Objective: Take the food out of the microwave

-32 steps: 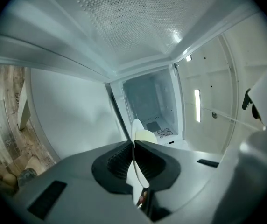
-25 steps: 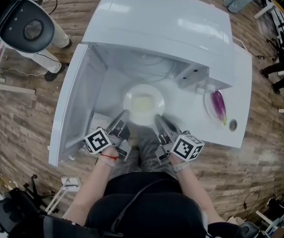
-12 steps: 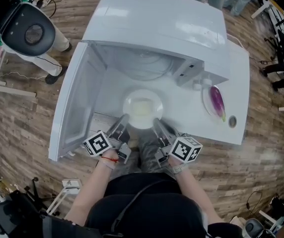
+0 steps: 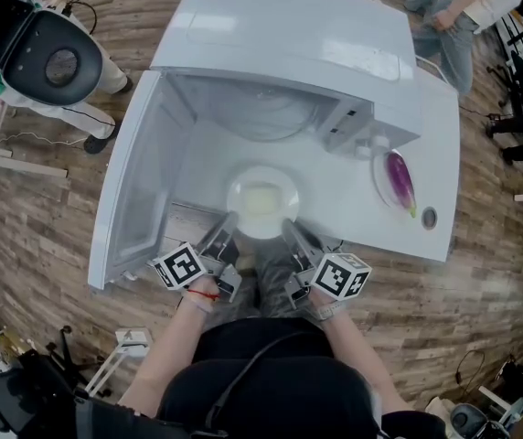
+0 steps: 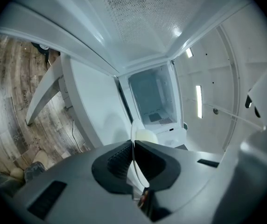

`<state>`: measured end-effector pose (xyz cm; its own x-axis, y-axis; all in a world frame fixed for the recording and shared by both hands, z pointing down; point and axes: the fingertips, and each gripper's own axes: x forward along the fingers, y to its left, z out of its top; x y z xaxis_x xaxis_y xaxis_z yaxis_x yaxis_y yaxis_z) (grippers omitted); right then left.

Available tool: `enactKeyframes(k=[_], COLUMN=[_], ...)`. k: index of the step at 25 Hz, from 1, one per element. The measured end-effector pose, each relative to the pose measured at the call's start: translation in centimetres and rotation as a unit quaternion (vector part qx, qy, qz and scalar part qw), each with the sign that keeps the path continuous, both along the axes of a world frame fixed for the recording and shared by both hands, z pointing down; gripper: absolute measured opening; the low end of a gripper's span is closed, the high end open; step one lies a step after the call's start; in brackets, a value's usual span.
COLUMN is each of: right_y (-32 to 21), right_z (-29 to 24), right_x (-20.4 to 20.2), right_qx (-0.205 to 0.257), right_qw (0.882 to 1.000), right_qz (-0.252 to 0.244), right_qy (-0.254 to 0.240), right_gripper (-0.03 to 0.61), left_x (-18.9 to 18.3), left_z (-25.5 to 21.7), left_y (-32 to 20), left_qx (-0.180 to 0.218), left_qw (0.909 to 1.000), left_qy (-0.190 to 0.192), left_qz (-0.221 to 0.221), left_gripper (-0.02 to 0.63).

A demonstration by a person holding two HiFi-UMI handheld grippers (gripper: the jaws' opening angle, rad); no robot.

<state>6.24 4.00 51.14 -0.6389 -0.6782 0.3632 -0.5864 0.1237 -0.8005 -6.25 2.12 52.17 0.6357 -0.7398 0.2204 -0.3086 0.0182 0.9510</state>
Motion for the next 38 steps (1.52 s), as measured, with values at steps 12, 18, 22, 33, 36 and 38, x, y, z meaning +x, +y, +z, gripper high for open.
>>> enactKeyframes(k=[12,18,22,33,36,38], right_y=[1.2,1.7,1.8,2.3,2.5,2.6], right_z=[0.7,1.2,1.6,2.5,2.7,2.9], right_x=[-0.3,-0.5,-0.8,-1.1,-1.3,-1.3], right_qx=[-0.005,-0.01,-0.011,-0.02,-0.023,-0.025], right_qw=[1.0,1.0,1.0,1.0,1.0,1.0], right_qz=[0.0,0.001,0.0,0.001,-0.001,-0.002], right_qy=[0.004,0.005,0.006,0.007,0.007,0.007], right_gripper=[0.061,0.061,0.061,0.061,0.061,0.061], left_x=[-1.3,-0.6,-0.7,-1.2,-1.3,-1.5], left_z=[2.1,1.4,1.6,2.5,2.7,3.0], left_y=[1.9,1.9,1.8,2.3,2.6,2.8], left_qx=[-0.033,-0.026,-0.017,-0.017,-0.02,-0.024], left_qw=[0.9985,0.9995,0.9997,0.9998,0.9998,0.9997], left_qy=[-0.043,0.012,0.017,-0.004,-0.002,-0.007], left_qz=[-0.001,-0.009,-0.007,0.005,0.003,0.002], left_gripper=[0.021,0.021,0.021,0.021,0.021,0.021])
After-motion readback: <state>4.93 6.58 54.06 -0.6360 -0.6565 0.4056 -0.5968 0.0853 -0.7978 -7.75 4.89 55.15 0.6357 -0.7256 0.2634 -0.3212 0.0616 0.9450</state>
